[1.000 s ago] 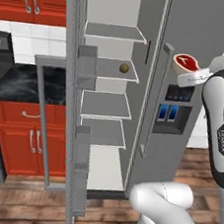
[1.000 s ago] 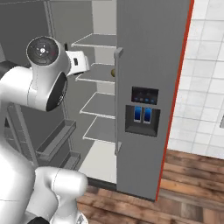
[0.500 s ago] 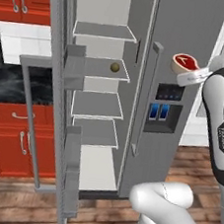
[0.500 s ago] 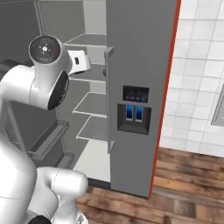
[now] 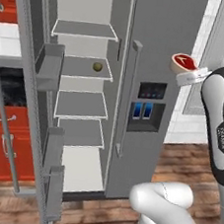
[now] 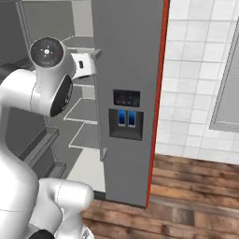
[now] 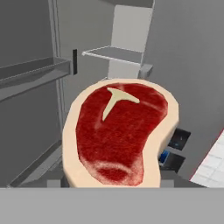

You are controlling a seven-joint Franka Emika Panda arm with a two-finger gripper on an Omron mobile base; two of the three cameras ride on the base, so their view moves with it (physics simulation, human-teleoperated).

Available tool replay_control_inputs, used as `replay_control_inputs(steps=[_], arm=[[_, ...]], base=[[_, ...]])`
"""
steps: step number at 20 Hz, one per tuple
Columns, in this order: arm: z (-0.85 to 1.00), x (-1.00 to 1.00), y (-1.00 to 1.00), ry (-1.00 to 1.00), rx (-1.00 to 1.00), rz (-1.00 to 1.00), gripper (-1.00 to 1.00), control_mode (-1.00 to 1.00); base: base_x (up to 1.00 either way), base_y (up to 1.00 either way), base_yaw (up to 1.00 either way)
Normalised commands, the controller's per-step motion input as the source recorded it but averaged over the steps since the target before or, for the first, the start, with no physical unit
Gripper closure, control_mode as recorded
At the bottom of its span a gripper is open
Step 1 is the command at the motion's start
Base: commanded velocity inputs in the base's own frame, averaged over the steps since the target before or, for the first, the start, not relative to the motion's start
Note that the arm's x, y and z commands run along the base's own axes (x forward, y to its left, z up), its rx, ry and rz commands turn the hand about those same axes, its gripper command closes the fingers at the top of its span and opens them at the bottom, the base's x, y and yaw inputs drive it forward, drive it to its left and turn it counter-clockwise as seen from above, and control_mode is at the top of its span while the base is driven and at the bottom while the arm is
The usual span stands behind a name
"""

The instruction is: Take the cheese, steak, and potato from the fridge and place them on the plate on the dining counter to create an appetizer plate.

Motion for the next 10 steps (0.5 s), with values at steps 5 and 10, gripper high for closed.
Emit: replay_control_inputs(steps=[5,10], arm=[[0.0,0.0,0.0,0.0,0.0,0.0,1.0,1.0],[0.0,0.0,0.0,0.0,0.0,0.0,1.0,1.0]], base=[[0.0,-1.0,-0.4],[0.0,-0.99,-0.5]])
